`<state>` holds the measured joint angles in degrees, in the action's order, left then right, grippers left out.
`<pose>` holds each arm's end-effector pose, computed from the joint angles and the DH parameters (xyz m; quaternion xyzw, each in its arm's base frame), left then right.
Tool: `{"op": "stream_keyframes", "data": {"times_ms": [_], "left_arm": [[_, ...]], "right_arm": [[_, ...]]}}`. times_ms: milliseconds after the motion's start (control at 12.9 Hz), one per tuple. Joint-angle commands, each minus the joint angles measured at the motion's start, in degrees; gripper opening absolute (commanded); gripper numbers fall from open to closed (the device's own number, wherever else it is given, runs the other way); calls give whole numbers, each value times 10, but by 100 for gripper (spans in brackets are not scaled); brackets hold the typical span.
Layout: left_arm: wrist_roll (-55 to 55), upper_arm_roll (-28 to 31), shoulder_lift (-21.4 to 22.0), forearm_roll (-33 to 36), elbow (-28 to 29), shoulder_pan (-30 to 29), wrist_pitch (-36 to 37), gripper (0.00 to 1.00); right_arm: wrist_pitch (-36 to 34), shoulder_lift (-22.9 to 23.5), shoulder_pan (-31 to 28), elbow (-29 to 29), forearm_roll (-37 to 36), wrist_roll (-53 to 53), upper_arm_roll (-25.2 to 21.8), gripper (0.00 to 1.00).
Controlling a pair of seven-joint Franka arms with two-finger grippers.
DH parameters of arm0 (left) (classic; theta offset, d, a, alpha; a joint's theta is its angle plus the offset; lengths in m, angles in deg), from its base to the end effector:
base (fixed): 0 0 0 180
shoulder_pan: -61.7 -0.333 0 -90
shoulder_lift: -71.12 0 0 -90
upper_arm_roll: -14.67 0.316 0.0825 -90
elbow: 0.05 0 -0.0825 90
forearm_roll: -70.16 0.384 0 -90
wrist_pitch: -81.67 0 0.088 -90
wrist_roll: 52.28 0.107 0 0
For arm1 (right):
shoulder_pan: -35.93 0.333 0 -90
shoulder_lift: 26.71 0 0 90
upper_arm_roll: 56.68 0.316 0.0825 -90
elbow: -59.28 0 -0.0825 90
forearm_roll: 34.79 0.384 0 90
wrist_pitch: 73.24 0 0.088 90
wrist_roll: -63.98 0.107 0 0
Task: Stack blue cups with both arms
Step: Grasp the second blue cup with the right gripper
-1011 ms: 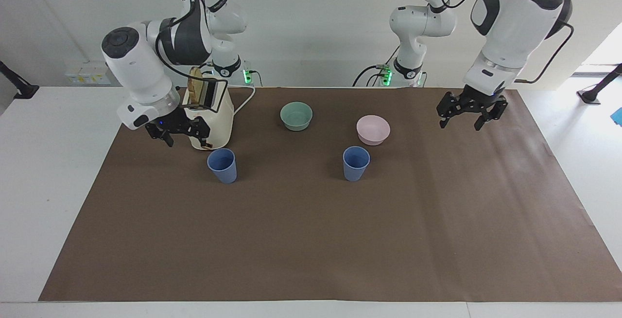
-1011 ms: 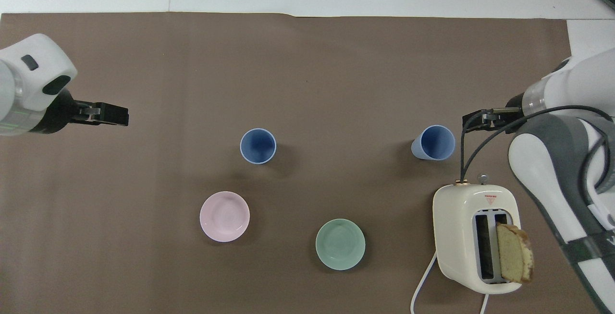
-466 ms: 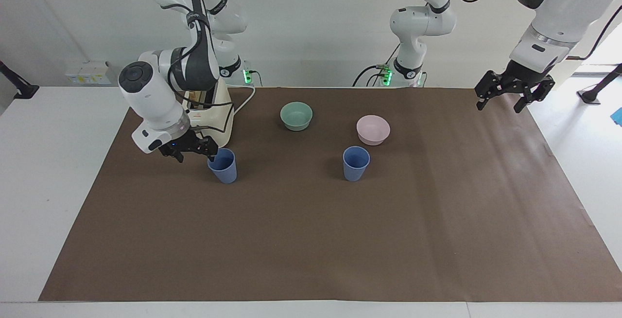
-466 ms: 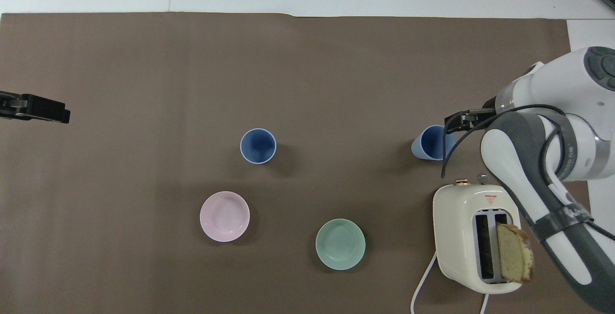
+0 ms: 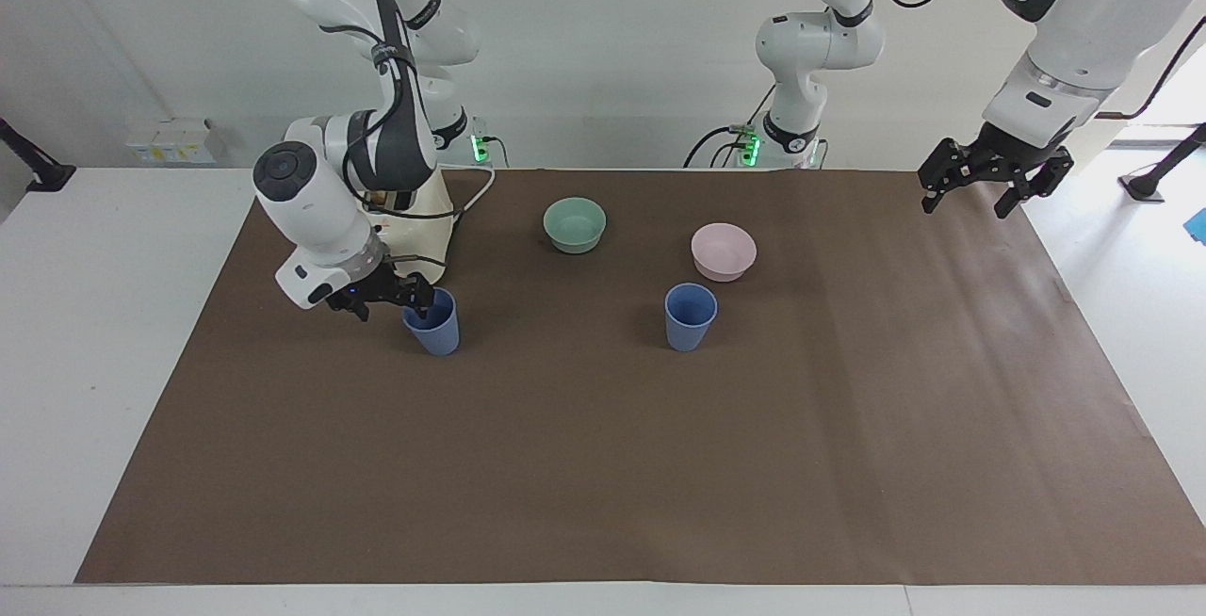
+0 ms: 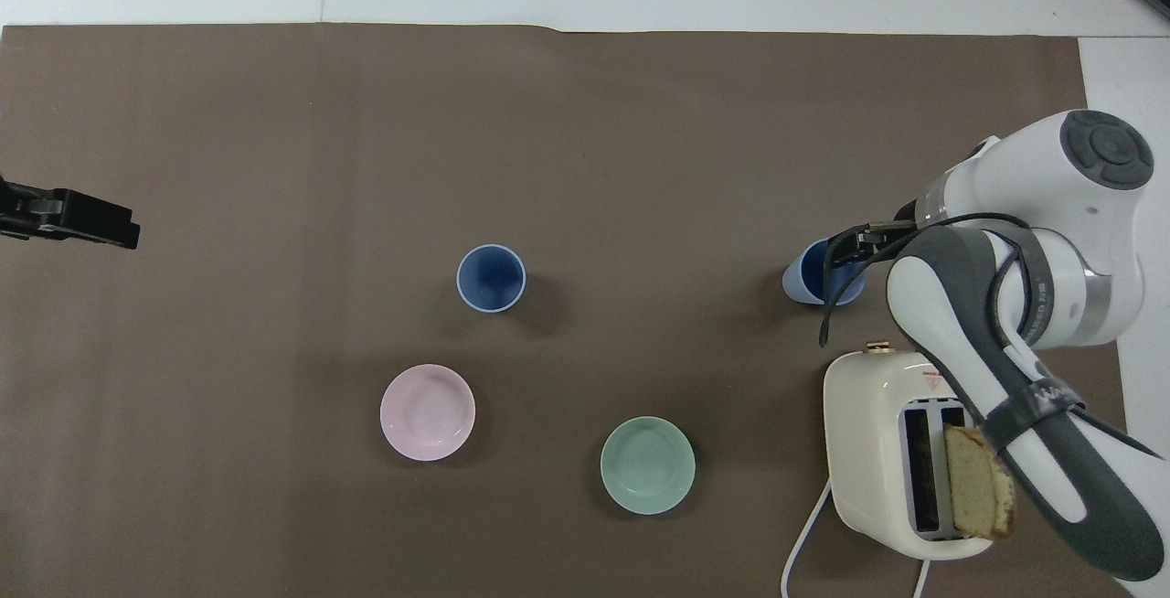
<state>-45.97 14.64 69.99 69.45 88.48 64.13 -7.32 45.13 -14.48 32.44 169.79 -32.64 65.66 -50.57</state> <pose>0.5584 -0.0253 0.6241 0.9970 -0.0765 -0.0056 0.0064 0.5941 0.0268 0.3734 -0.9989 0.0021 0.0386 0.0260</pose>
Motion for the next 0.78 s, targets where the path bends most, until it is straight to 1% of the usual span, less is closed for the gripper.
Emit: {"op": "stream_keyframes", "data": {"times_ms": [0,78,233,389,622,700], "left_arm": [[7,-2,15,11,2,-6,25,100],[7,-2,15,11,3,-5,25,100],[5,-3,14,11,2,-1,21,100],[2,-3,15,11,1,0,19,100],[0,-2,19,11,-3,-3,19,100],[5,-3,19,11,-3,-2,19,100]], "right_arm": [[13,6,7,9,11,1,2,78],[13,6,9,9,11,1,2,53],[13,6,10,9,11,0,2,24],[12,6,10,8,11,1,4,0],[7,12,11,-7,11,3,11,0],[-1,13,11,-23,11,7,20,0]]}}
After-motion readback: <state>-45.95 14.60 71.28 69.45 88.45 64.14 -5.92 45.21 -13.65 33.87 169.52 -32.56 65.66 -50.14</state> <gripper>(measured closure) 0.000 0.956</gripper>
